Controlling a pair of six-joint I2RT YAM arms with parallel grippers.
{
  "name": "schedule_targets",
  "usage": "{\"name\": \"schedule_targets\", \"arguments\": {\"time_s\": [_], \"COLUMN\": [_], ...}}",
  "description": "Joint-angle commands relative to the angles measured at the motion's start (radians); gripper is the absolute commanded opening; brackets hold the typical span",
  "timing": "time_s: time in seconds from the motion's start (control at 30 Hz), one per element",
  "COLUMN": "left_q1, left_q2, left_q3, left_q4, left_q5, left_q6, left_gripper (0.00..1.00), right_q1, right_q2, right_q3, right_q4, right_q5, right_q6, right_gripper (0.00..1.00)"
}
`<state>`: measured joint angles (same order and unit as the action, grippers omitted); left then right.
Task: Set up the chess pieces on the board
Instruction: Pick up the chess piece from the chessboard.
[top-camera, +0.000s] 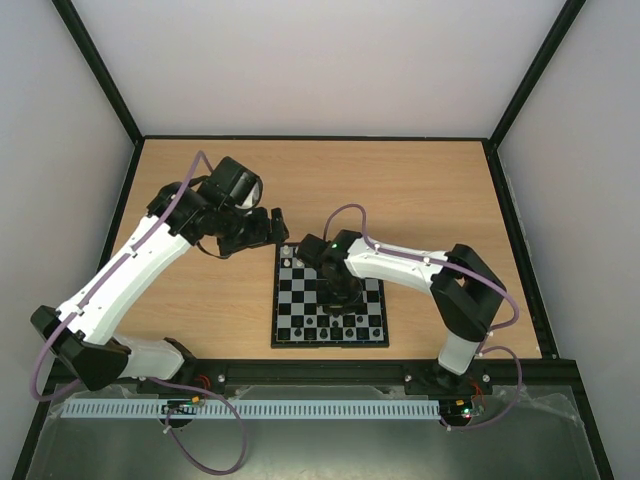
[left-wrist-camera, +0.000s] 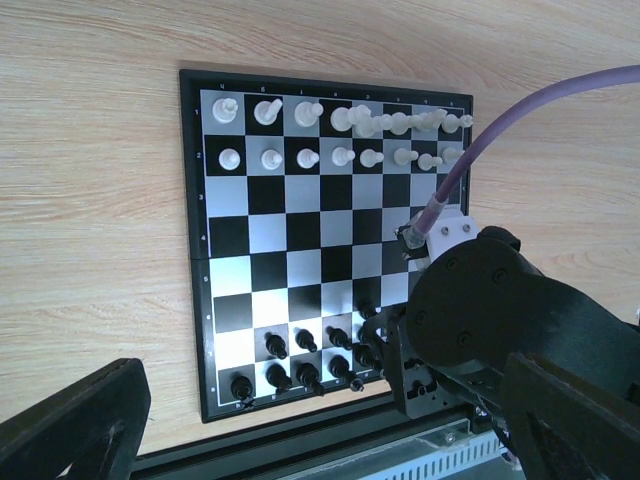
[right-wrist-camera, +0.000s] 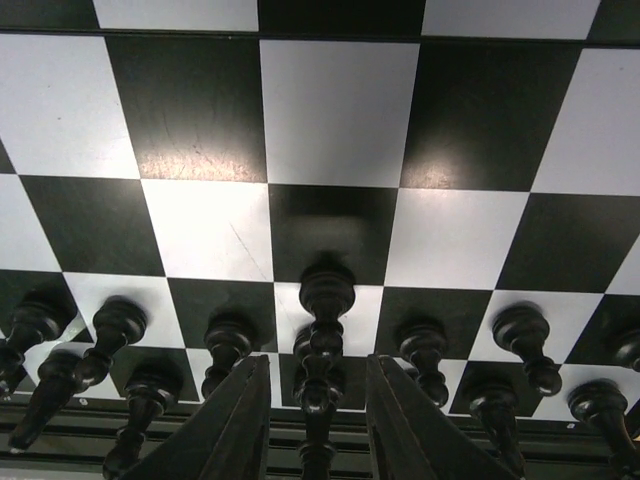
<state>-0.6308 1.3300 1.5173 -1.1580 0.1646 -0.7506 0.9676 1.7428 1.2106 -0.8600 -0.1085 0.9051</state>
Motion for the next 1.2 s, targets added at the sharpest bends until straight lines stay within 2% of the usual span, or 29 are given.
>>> {"name": "schedule_targets", "arguments": {"time_s": [0.0, 0.43, 0.7, 0.97, 1.17], "left_q1": [-0.004, -0.001, 0.0, 0.009, 0.058], "left_q2": [0.013, 0.008, 0.008, 0.003, -0.011], "left_q3": [0.015, 0.011, 0.01, 0.036, 0.108], "left_q4": [-0.011, -0.021, -0.023, -0.036, -0.071], "left_q5": [0.015, 0.009, 0.007, -0.018, -0.052], "left_q6": [0.008, 0.018, 0.018, 0.015, 0.005], "left_gripper": [0.99, 0.99, 0.99, 0.99, 0.99], "right_q1": [0.005, 0.003, 0.002, 0.001, 0.003], "right_q2": [0.027, 0.066, 0.074, 0.127, 0.168], "right_q3": [0.011, 0.03, 0.049, 0.238, 0.367], "right_q4": [-0.025, -0.02, -0.029, -0.114, -0.177], "right_q5": [0.016, 0.029, 0.039, 0.089, 0.082], "right_q6": [-0.006, -0.008, -0.01, -0.054, -0.076], "right_gripper": [0.27, 0.16, 0.05, 0.04, 0.04]}}
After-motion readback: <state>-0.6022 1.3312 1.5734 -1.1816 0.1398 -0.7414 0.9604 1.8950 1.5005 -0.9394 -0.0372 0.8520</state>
